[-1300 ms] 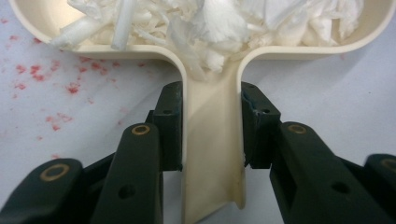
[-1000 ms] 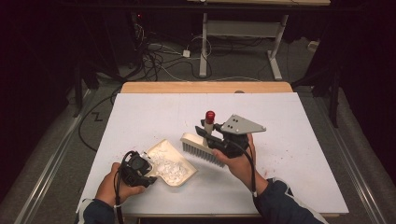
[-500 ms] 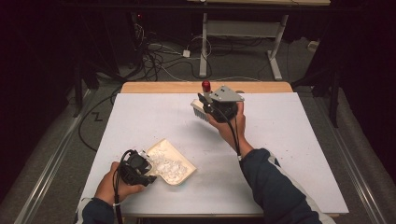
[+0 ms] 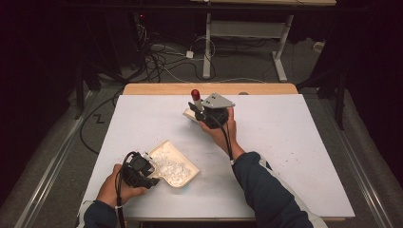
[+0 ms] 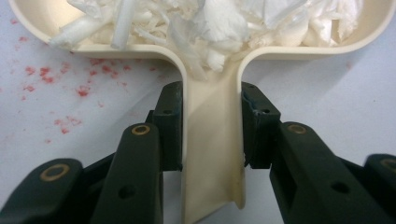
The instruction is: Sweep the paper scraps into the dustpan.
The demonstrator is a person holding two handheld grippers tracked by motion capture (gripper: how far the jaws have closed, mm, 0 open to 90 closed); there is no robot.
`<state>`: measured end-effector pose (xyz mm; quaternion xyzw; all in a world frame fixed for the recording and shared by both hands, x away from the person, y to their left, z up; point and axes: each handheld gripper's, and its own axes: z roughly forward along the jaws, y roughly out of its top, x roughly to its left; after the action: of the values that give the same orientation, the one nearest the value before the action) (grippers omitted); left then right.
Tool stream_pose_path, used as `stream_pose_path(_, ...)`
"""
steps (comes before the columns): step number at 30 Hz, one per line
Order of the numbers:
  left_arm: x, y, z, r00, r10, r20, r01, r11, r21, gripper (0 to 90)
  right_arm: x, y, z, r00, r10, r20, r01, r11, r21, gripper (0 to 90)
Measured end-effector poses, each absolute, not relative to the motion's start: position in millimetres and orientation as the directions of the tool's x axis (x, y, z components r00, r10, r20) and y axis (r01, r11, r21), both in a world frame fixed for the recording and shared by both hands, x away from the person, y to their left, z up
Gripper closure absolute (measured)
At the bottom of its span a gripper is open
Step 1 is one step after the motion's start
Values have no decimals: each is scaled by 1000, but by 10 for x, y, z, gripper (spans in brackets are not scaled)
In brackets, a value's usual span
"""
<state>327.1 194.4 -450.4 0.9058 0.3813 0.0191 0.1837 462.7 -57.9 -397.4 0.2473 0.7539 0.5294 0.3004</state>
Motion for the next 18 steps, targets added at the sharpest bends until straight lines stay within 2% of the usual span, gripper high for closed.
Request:
stream_pose_path(7, 3276, 1948, -4506, 710, 696, -107, 683, -644, 345, 635, 4327, -516, -3957, -828, 530, -180, 23, 353, 935, 691)
stream_pose_path(12, 3279, 1943, -4503, 711, 695, -104, 682, -648, 339, 634, 4089, -564, -3928, -880, 443, -171, 8, 373, 928, 692)
stream_pose_path(18, 3279, 1940, -4501, 710, 696, -102, 683, -647, 338, 634, 3819, -641, -3833, -929, 355, -108, 9, 313, 950, 703)
